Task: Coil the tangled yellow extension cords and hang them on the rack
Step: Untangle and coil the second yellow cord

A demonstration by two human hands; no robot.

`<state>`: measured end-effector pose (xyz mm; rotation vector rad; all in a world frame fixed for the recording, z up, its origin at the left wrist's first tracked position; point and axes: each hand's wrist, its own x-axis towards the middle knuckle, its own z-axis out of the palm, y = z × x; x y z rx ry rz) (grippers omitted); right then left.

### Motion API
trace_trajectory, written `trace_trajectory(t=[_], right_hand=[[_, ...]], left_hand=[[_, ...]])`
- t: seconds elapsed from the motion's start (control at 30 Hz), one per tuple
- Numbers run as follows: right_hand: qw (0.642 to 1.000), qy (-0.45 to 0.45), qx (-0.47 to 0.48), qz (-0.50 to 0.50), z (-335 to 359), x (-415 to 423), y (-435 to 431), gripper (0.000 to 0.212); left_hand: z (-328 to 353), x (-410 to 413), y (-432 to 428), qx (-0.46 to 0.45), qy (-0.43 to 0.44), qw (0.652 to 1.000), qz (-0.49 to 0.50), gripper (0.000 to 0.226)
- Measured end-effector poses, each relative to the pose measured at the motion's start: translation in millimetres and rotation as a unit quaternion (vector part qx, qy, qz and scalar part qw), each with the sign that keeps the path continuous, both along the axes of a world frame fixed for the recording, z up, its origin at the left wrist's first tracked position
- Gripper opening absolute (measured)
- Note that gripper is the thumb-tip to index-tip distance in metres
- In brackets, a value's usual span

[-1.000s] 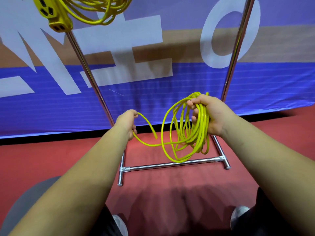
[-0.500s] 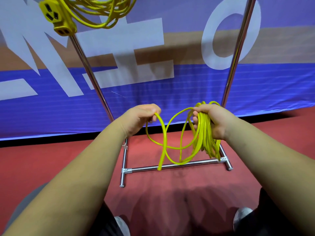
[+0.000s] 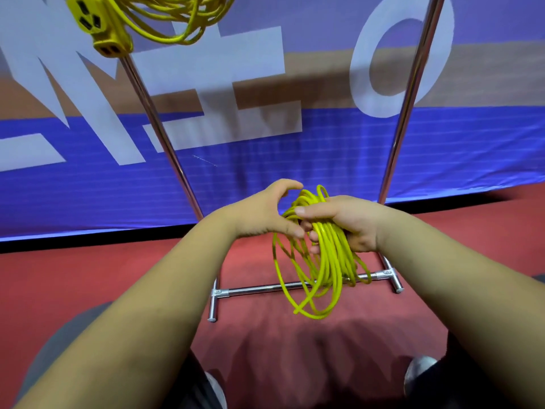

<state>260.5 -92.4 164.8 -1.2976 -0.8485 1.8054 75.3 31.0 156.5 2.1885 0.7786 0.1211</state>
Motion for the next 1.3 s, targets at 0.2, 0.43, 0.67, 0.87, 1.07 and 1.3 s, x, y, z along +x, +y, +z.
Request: trace_trajectory(t=[0.2, 0.43, 0.67, 0.87, 1.07, 1.3], right_hand=[[0.993, -0.052, 0.04, 0.102, 4.7, 6.8, -3.5, 0.026], [0.989, -0.053, 0.01, 0.136, 20.9, 12.5, -2.9, 0.014], [0.956, -0.27, 0.113, -0.016, 25.2, 24.5, 4.2, 0.028], [0.88, -0.428, 0.185, -0.09, 18.5, 35.8, 4.2, 0.034], [0.876, -0.422, 0.214, -0.093, 22.4, 38.3, -0.4, 0.026], [0.876, -0.4, 0.246, -0.112, 51.5, 41.5, -6.2, 0.027]], left_hand=[[-2.9, 1.1, -5.1, 0.117, -0.021, 0.991, -0.061, 0.132], [2.9, 8.8, -15.2, 0.087, -0.051, 0.995, -0.013, 0.04], [-0.1, 20.7, -9.3, 0.033, -0.085, 0.982, 0.164, 0.017], [16.2, 25.5, -4.8, -0.006, -0.106, 0.951, 0.289, 0.028], [37.6, 27.1, -13.8, 0.08, -0.058, 0.959, 0.267, 0.022], [94.3, 23.0, -17.8, 0.17, -0.022, 0.958, 0.23, 0.014]])
